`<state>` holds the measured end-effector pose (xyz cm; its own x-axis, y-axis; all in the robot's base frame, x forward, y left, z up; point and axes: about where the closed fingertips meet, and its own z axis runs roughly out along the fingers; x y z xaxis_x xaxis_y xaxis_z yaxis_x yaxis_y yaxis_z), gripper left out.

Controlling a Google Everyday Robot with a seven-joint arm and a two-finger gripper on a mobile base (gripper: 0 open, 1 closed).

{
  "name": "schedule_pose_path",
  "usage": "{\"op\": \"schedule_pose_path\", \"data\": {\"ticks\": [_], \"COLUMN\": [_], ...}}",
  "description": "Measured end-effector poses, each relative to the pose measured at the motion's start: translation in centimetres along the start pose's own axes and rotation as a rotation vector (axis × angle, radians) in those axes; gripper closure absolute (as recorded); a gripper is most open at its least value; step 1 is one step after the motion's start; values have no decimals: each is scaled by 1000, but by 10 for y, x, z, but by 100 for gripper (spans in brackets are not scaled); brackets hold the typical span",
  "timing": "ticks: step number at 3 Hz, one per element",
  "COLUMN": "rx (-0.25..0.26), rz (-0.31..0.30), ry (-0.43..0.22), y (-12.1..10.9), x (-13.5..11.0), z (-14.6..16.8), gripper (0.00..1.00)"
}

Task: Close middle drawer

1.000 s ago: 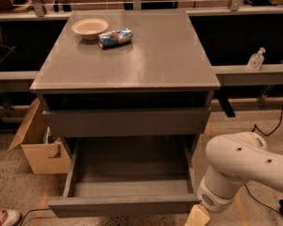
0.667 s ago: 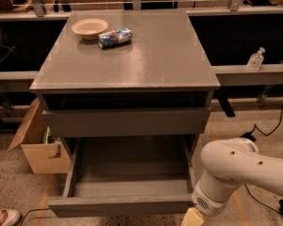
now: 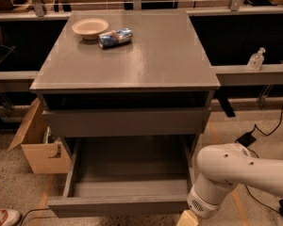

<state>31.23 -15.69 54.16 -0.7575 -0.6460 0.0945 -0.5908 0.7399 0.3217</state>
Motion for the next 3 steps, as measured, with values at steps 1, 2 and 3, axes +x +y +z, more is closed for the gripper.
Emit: {"op": "schedule_pose_path", "data": {"ticks": [1, 2, 3], "rx": [-27, -69, -88], "rz": [17, 50, 86], "ry": [-32, -69, -77], "y": [-8, -23, -34], "x": [0, -6, -13], "z": [9, 29, 50], "gripper": [0, 0, 0]}}
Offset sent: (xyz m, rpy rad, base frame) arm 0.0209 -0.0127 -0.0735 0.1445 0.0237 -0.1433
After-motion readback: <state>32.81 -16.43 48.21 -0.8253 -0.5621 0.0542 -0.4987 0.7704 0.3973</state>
